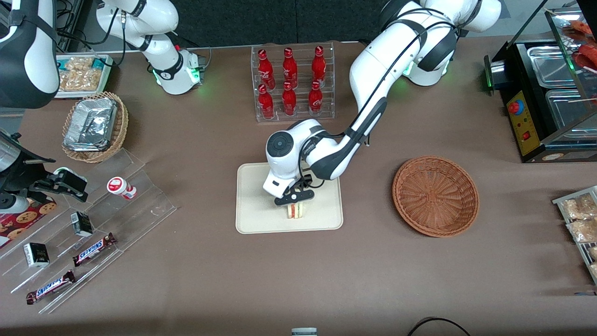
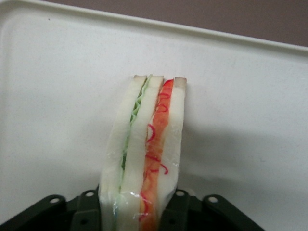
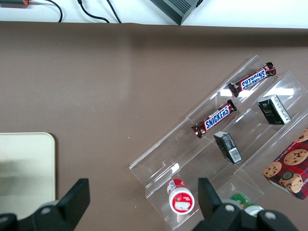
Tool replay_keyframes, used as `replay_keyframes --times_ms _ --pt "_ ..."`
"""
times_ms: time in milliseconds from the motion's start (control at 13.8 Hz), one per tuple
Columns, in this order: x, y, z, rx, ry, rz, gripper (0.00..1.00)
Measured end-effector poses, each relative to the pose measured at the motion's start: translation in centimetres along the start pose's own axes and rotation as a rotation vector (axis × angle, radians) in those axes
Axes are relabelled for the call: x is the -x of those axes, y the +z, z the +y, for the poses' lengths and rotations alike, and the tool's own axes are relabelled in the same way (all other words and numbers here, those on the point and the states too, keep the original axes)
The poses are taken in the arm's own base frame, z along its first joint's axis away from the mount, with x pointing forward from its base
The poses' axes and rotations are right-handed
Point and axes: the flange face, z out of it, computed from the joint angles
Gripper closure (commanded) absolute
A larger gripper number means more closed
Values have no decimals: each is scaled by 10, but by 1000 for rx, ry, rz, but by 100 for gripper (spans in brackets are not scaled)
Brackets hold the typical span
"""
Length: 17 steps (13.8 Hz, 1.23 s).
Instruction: Place sandwich from basket to tray
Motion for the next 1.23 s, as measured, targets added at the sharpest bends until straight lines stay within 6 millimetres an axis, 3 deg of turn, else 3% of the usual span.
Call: replay_keyframes --times_ms 217,362,580,797,1232 --pt "-13 -6 -3 11 -17 14 0" --pt "-34 -20 -11 34 -50 20 0" --pt "-72 -70 -30 94 -102 6 1" --pt "-106 -124 -67 117 -104 -21 1" --pt "-120 -158 -164 90 -48 -31 1"
